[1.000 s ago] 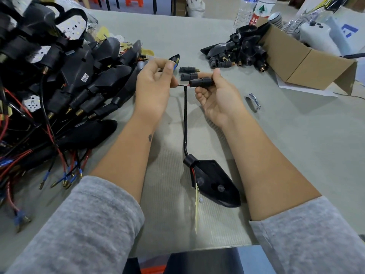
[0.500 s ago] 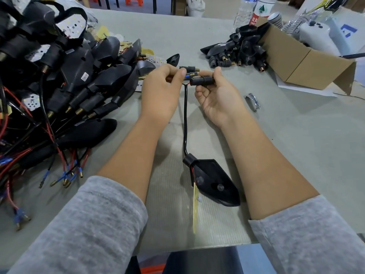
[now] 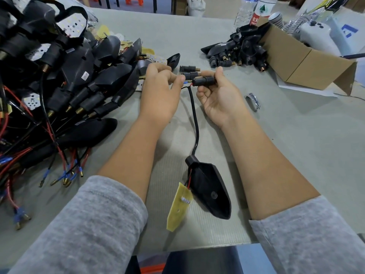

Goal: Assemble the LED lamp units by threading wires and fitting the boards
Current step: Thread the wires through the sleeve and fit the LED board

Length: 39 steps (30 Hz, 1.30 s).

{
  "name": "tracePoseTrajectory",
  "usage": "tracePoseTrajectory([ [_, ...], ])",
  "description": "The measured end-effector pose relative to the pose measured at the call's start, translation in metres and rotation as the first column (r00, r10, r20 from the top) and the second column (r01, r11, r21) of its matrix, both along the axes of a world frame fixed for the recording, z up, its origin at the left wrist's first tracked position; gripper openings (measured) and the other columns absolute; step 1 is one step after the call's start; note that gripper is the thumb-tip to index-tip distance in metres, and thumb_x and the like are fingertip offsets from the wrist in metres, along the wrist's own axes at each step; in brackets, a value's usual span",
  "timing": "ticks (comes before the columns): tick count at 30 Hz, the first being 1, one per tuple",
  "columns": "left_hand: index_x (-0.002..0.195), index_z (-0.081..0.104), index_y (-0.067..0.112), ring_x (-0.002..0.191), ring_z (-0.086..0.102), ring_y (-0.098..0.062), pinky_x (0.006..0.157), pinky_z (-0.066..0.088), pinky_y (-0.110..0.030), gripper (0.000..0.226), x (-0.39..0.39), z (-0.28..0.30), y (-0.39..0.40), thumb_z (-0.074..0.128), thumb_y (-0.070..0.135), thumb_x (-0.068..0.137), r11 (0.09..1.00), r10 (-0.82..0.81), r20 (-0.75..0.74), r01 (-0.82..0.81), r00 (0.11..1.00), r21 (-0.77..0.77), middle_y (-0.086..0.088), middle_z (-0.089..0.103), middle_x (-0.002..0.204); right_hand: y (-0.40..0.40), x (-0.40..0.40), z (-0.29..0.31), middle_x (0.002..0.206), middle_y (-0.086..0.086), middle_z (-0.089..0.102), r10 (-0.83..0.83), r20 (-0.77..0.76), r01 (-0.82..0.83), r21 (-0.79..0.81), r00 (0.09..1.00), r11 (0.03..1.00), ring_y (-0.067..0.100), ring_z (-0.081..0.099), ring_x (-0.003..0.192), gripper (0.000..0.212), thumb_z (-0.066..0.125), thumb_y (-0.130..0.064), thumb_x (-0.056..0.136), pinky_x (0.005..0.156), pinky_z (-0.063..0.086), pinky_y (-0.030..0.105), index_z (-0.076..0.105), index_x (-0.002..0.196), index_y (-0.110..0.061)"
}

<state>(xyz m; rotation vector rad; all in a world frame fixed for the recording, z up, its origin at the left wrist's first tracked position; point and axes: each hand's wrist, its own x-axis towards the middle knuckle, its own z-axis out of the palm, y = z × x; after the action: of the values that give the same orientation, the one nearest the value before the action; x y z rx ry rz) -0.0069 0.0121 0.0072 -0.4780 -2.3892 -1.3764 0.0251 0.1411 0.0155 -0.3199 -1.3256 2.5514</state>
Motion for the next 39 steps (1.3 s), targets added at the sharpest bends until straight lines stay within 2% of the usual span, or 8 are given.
tracePoseTrajectory([
  [9,0.083,0.068,0.003,0.095,0.046,-0.004,0.074,0.03,0.002,0.023,-0.0032,0.0005,-0.0016,0.059,0.02,0.095,0.997,-0.068,-0.03,0.067,0.997,-0.039,0.004,0.045,0.111,0.0004,-0.0014,-0.0005,0.058,0.003,0.064,-0.03,0.006,0.03,0.013,1.0,0.999,0.008,0.052,0.044,0.045,0.03,-0.031,0.107,0.05,0.047,0.018,0.059,0.083,-0.007],
  [13,0.079,0.062,0.014,0.094,0.047,-0.004,0.079,0.035,-0.008,0.019,-0.0024,-0.0014,-0.0006,0.059,0.022,0.096,0.991,-0.105,-0.026,0.103,0.994,-0.086,0.005,0.046,0.11,0.0005,-0.0025,-0.0014,0.057,0.003,0.065,-0.038,0.012,0.038,0.004,0.999,0.999,0.008,0.054,0.044,0.044,0.031,-0.031,0.107,0.049,0.047,0.018,0.058,0.084,-0.007],
  [18,0.083,0.069,0.003,0.092,0.048,-0.005,0.075,0.033,-0.01,0.027,-0.0045,-0.0021,0.0003,0.055,0.022,0.098,0.999,-0.042,-0.01,0.042,0.999,-0.016,0.002,0.05,0.107,0.0004,-0.0028,-0.002,0.057,0.001,0.066,-0.017,0.005,0.017,0.032,1.0,0.999,0.007,0.054,0.045,0.044,0.03,-0.031,0.107,0.051,0.048,0.018,0.059,0.084,-0.007],
  [23,0.088,0.069,0.004,0.089,0.049,-0.007,0.077,0.033,-0.013,0.027,-0.0034,-0.0009,-0.0008,0.054,0.024,0.098,0.999,-0.023,-0.001,0.023,1.0,-0.047,-0.001,0.053,0.109,0.0006,-0.0027,-0.0032,0.06,0.002,0.066,-0.005,0.001,0.005,0.056,1.0,0.998,0.008,0.054,0.046,0.044,0.031,-0.031,0.107,0.052,0.048,0.019,0.06,0.084,-0.007],
  [28,0.085,0.064,0.011,0.085,0.051,-0.014,0.078,0.038,-0.024,0.027,-0.0026,-0.0008,-0.0019,0.05,0.03,0.099,0.994,0.011,0.024,-0.008,1.0,-0.112,0.0,0.055,0.094,-0.0004,-0.0022,-0.0034,0.071,0.008,0.064,-0.013,-0.011,0.015,0.139,1.0,0.99,0.01,0.054,0.049,0.042,0.032,-0.03,0.107,0.053,0.047,0.02,0.059,0.085,-0.006],
  [31,0.078,0.057,0.013,0.078,0.058,-0.023,0.076,0.046,-0.037,0.031,-0.0003,0.0002,-0.0036,0.047,0.033,0.1,0.998,0.027,0.116,-0.021,0.993,-0.051,-0.005,0.063,0.08,-0.0025,-0.0009,-0.0029,0.078,0.014,0.063,0.008,-0.036,0.0,0.228,0.999,0.974,0.014,0.054,0.055,0.042,0.032,-0.028,0.107,0.055,0.045,0.021,0.059,0.085,-0.006],
  [34,0.069,0.051,0.015,0.081,0.064,-0.029,0.076,0.048,-0.041,0.037,0.0009,0.0027,-0.0053,0.046,0.034,0.1,0.999,0.049,0.169,-0.044,0.984,-0.029,-0.002,0.058,0.069,-0.0041,0.001,-0.0022,0.082,0.016,0.064,0.039,-0.076,-0.017,0.275,0.996,0.961,0.016,0.055,0.06,0.04,0.032,-0.026,0.107,0.058,0.047,0.021,0.059,0.087,-0.005],
  [39,0.079,0.059,-0.002,0.078,0.062,-0.035,0.074,0.049,-0.043,0.045,0.0026,0.0044,-0.0059,0.045,0.036,0.1,0.996,0.084,0.175,-0.087,0.981,0.007,-0.018,0.067,0.078,-0.0058,0.003,-0.0015,0.085,0.016,0.065,0.081,-0.114,-0.046,0.285,0.99,0.958,0.015,0.06,0.063,0.038,0.033,-0.025,0.107,0.063,0.052,0.022,0.06,0.091,-0.004],
])
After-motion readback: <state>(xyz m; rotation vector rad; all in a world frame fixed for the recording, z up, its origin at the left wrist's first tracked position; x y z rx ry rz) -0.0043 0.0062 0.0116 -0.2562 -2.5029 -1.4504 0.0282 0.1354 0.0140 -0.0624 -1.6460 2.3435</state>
